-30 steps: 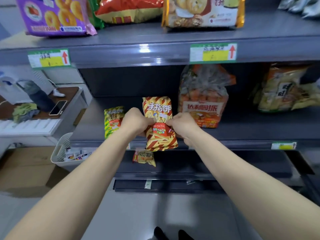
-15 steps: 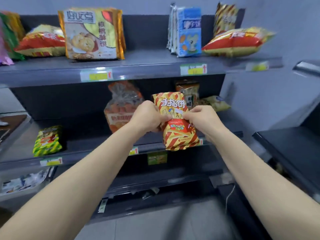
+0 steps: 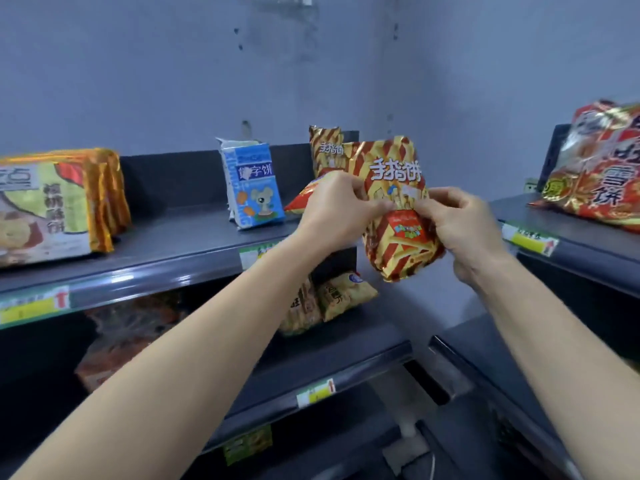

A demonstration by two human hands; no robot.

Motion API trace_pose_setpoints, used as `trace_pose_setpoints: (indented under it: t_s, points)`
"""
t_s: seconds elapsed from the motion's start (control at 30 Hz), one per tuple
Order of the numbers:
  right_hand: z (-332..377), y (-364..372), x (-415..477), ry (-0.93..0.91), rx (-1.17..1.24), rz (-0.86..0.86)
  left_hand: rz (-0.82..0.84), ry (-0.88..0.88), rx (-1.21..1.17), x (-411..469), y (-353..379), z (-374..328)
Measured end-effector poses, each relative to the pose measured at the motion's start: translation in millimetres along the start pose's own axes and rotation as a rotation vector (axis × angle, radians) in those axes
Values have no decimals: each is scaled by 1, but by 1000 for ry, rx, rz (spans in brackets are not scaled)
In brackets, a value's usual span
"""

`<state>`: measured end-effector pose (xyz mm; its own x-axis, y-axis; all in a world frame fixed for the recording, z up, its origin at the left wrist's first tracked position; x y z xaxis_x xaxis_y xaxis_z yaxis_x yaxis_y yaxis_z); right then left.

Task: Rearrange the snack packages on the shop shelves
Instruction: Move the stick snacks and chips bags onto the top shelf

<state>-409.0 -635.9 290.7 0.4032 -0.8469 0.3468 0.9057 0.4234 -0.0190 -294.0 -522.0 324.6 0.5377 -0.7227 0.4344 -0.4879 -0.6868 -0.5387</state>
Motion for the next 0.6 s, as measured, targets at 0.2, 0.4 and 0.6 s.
trace_pose_setpoints:
  t_s: [0.2, 0.4, 0.6]
  points:
    - [30, 11, 79, -131, 64, 22, -98, 74, -128, 100, -6, -5]
    - [18, 24, 138, -178, 139, 90, -58, 97, -153, 171, 13, 10]
    - [16, 35, 201, -250, 115, 123, -7, 93, -192, 229, 23, 20]
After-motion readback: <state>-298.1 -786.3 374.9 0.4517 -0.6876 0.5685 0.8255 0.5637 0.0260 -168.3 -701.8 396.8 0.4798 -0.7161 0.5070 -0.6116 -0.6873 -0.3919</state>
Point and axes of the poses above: each hand's wrist, its own x-axis towards the middle knuckle, its own y-axis out of the palm, z = x × y, the point moved 6 cm from there along x, towards the middle knuckle, and after that the axes turned 1 degree about -x, right-handed, at the moved point
